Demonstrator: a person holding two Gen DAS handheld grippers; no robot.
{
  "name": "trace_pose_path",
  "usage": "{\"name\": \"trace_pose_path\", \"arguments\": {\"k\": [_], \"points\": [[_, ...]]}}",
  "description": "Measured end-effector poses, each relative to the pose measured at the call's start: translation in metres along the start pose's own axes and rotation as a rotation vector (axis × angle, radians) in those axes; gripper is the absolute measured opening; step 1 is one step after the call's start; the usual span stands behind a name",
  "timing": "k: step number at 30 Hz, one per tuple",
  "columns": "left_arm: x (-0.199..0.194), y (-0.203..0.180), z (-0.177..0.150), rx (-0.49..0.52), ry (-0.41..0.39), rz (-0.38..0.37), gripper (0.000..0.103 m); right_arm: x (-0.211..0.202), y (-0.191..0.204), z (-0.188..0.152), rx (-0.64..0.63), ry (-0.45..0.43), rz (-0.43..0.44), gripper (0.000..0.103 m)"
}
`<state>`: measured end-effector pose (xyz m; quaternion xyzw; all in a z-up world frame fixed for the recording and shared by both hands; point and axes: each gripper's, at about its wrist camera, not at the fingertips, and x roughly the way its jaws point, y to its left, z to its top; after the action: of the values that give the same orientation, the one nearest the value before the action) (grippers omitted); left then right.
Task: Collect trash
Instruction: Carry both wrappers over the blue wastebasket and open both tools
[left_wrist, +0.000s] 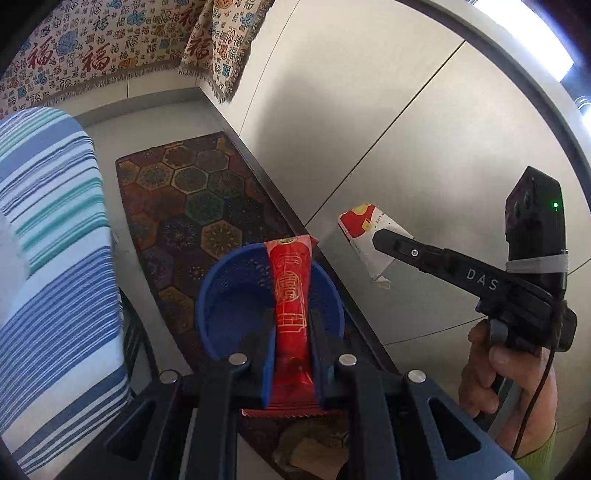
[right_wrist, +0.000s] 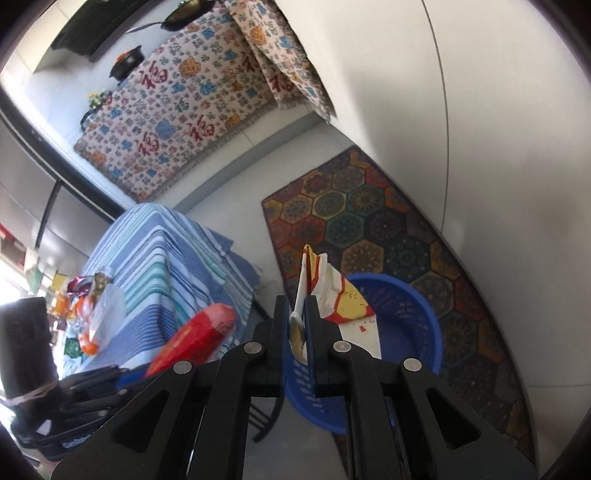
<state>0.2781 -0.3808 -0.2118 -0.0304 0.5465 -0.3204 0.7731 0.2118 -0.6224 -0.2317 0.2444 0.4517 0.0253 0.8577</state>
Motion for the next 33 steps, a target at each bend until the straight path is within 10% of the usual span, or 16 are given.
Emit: {"name": "trace_pose_path", "arguments": {"k": [16,18,24,33], "points": [[0.064,-0.009,0.006,-0.002,0.059,0.019,0.023,0.004,-0.019,0.007,0.068,0.001,0.003,0.013],[0.066,-0.011,0.008,-0.009,0.069,0.015,0.033,0.003,-0.024,0.007,0.09,-0.008,0.002,0.045],[0.038,-0.017,0.006,0.031,-0.003,0.04,0.036,-0.014,-0.02,0.009,0.065,-0.084,-0.039,0.056],[-0.072,-0.023,-0.062,0.21,-0.187,0.156,0.07,-0.041,0.054,-0.005,-0.233,-0.261,-0.182,0.085]]}}
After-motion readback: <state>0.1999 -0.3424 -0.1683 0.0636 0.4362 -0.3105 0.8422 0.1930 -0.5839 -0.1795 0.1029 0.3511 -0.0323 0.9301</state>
